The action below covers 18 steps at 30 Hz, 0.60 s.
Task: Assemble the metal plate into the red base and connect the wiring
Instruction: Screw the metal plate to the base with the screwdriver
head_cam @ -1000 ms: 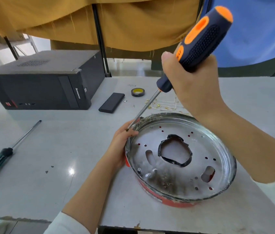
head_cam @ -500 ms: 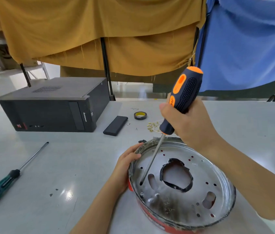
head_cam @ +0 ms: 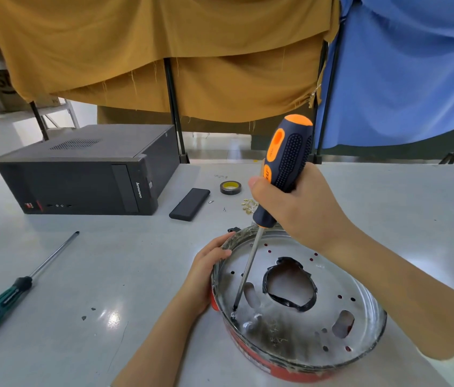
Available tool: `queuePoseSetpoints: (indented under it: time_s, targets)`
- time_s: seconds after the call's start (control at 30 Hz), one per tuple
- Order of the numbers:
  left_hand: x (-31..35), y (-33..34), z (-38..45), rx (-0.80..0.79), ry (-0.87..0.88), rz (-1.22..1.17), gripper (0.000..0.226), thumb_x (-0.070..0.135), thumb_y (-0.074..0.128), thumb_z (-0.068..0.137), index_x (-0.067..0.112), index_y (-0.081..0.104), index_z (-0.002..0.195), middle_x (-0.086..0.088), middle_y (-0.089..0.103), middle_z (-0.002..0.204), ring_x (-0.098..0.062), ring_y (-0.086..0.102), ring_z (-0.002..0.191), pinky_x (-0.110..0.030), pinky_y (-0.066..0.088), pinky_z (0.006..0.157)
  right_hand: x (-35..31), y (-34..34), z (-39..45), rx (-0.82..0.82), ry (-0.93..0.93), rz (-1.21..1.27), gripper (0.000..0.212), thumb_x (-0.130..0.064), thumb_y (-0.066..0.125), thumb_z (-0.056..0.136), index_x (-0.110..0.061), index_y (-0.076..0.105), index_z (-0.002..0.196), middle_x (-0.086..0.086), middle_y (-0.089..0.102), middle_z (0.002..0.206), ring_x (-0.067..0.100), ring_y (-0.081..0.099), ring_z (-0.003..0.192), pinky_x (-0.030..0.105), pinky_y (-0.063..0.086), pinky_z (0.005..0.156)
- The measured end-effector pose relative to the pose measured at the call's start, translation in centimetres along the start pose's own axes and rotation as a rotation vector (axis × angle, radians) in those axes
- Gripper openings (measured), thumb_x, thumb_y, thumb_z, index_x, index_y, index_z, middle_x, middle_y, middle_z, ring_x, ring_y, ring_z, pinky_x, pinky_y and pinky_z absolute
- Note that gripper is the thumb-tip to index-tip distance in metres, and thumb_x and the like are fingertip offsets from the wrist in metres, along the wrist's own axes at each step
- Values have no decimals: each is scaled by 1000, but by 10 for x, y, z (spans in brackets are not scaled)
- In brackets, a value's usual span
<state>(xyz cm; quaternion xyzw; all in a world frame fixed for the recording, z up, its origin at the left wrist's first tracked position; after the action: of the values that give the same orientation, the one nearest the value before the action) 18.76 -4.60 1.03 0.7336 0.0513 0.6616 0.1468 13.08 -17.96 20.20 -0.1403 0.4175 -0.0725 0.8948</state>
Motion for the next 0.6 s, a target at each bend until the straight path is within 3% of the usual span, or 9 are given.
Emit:
queuePoseSetpoints:
  time_s: [0.23, 0.43, 0.6]
  targets:
    - [-1, -1, 2, 21, 1, -1, 40, -1, 46, 88, 8, 64, 122, -18, 68, 119, -37, 61, 115, -44, 51, 94, -1, 1, 0, -8, -7, -18, 31, -23, 56, 78, -3, 35, 66, 10, 31, 54, 12, 30, 49, 21, 28, 47]
    - [0, -1, 1, 19, 1, -3, 40, -1, 45, 89, 8, 63, 123, -16, 69, 118, -34, 63, 113, -37, 56, 87, -4, 1, 2, 5, -21, -2, 34, -23, 56, 78, -2, 34, 65, 16, 32, 57, 30, 31, 56, 26, 29, 49]
    - [0, -1, 2, -1, 22, -1, 41, 5, 54, 82, 10, 64, 122, -15, 70, 117, -32, 66, 109, -31, 58, 77, -4, 3, 2, -10, -18, -16, 33, -24, 56, 78, -4, 35, 64, 10, 31, 54, 19, 30, 50, 22, 29, 48]
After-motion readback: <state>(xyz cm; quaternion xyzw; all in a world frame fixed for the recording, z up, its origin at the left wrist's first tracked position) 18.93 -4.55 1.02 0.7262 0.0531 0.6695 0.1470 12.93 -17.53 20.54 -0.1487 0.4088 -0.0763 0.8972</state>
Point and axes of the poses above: each hand's wrist, its own z-axis towards the middle knuckle, its own y-axis out of the palm, x = y × z, the point moved 6 cm from there along z, towards the middle knuckle
